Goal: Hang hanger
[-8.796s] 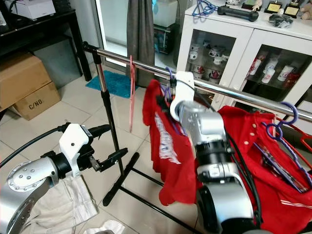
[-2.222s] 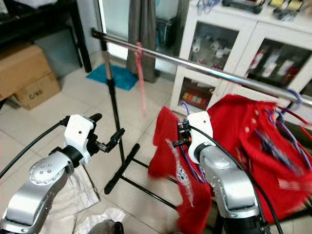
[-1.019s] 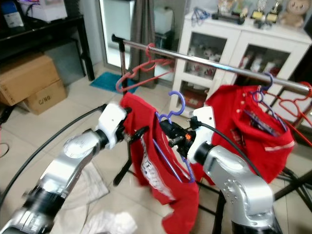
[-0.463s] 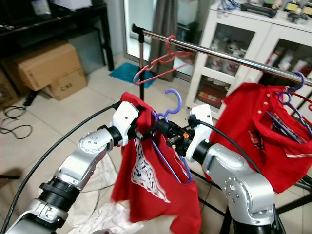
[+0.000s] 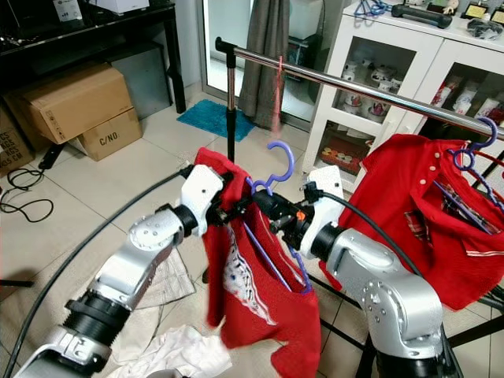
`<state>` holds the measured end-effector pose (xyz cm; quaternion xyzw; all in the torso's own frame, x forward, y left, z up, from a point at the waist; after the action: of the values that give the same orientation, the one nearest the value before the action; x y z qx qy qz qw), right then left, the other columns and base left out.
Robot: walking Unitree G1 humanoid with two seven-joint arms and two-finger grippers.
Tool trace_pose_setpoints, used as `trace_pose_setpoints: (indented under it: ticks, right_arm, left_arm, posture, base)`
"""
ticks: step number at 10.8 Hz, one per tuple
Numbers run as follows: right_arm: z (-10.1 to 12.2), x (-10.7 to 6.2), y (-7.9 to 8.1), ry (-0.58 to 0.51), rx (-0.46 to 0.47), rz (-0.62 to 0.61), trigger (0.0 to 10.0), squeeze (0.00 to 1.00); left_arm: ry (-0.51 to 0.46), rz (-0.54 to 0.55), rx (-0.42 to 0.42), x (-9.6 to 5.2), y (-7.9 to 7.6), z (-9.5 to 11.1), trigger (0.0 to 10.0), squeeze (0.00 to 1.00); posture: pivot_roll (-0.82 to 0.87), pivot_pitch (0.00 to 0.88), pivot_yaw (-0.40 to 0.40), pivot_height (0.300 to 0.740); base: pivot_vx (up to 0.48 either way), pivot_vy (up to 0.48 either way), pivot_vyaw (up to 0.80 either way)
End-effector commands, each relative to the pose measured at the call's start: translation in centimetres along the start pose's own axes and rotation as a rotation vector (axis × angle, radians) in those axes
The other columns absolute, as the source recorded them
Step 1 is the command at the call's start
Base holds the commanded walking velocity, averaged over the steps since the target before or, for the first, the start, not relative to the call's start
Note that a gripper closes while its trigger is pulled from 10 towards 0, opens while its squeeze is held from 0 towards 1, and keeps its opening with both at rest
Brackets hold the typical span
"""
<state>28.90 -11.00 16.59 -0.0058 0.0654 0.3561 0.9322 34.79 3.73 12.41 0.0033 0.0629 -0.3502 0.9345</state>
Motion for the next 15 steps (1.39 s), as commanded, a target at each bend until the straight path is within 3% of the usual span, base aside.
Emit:
trace_pose_setpoints:
  ticks: [1,8,15]
  right_arm:
    - [0.9,0.0,0.0,-0.037,-0.002,0.007,10.0,0.00]
    - [1.7,-0.3,1.3,-0.077,0.004,0.121,10.0,0.00]
    - [0.8,0.1,-0.3,-0.022,-0.007,0.027,10.0,0.00]
  left_arm:
    - [0.002,0.020,0.012,0.0,0.0,0.1,0.0,0.00]
    - [0.009,0.080,0.013,0.2,1.2,0.1,0.0,0.00]
    - [-0.013,0.045,0.019,0.2,0.4,0.7,0.0,0.00]
  posture:
    - [0.02,0.000,-0.045,0.740]
    - [0.02,0.000,-0.052,0.740]
    - [0.03,0.000,-0.051,0.740]
  base:
    - [0.000,0.000,0.00]
    - [0.000,0.000,0.00]
    - [0.000,0.000,0.00]
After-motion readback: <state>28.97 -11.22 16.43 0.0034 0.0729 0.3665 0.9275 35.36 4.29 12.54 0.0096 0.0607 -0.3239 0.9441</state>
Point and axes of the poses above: a point about 5 cm out from each wrist's last joint towards the gripper, its own x axis pointing out of the wrist towards the gripper, its own z axis along the axis of the wrist's last joint, y = z × x, the point moved 4 cm from there along x, pointing out of the wrist towards the gripper, and after that the axes turned 15 degrees about -x, right-handed, at the moved point
